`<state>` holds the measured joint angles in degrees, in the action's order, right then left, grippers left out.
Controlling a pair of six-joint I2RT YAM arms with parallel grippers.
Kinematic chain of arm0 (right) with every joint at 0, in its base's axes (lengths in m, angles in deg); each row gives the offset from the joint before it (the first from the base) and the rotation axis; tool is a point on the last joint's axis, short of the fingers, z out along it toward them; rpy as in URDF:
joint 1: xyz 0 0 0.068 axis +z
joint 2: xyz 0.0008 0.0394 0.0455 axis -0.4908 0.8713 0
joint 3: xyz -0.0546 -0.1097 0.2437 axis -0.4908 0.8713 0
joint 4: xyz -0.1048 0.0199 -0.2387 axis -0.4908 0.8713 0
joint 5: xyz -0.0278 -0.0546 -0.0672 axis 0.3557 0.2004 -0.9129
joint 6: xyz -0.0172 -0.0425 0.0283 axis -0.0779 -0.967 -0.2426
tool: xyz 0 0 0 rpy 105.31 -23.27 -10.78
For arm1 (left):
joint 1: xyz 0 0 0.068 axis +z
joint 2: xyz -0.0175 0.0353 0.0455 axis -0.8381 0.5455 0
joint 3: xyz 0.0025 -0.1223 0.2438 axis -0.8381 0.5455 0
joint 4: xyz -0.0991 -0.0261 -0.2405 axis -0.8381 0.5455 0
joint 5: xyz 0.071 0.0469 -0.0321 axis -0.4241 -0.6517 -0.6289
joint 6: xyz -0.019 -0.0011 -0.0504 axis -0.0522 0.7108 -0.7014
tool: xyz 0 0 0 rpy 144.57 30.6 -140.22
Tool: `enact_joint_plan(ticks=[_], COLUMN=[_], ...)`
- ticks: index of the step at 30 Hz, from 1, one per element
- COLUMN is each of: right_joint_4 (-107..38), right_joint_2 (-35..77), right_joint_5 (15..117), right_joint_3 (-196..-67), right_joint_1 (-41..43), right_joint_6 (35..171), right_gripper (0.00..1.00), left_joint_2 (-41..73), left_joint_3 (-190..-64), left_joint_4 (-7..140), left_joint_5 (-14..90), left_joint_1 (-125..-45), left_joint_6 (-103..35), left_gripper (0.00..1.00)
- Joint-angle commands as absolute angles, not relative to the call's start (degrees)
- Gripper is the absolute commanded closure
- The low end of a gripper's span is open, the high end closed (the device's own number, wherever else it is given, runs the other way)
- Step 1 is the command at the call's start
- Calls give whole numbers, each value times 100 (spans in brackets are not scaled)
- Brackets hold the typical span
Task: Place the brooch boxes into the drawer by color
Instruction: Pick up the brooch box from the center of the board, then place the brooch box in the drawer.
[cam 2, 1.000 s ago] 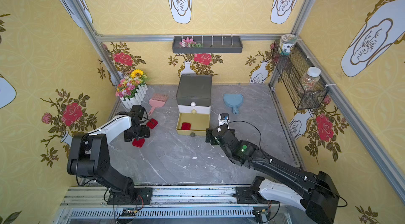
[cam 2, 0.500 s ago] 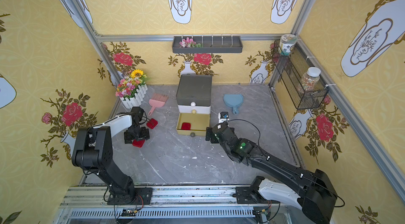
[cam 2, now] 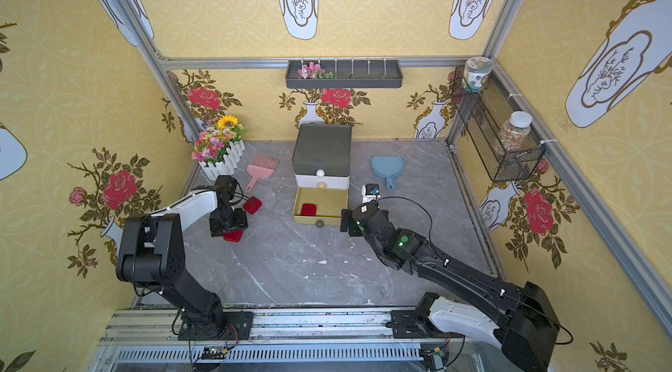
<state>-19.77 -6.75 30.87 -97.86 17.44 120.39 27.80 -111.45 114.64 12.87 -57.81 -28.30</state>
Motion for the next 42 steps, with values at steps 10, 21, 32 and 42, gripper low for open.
enact_joint_plan(ticks=[10, 21, 32, 42], right_joint_4=[-1932, -1661, -1431, -1377], right_joint_2=[-721, -1007, -1217, -1283], right_joint_5=[3008, 2784, 2691, 2681], right_joint_3=[-9958, -9964, -9903, -9850], right_joint_1=[1742, 1741, 1731, 1729], right_joint_6=[11964, 11892, 11877, 11887], right_gripper=[3, 2, 2, 2], left_joint_2=[2133, 2587, 3589, 3930], left_joint_3=[-12006, -12997, -13349, -13422], left_joint_4=[11688, 10936, 10097, 9865], left_joint_5=[2126, 2395, 2460, 2365], left_joint_1=[-6813, -8167, -9032, -9401], left_joint_6=[-3429, -4359, -4898, -5153], left_gripper=[31, 31, 31, 31])
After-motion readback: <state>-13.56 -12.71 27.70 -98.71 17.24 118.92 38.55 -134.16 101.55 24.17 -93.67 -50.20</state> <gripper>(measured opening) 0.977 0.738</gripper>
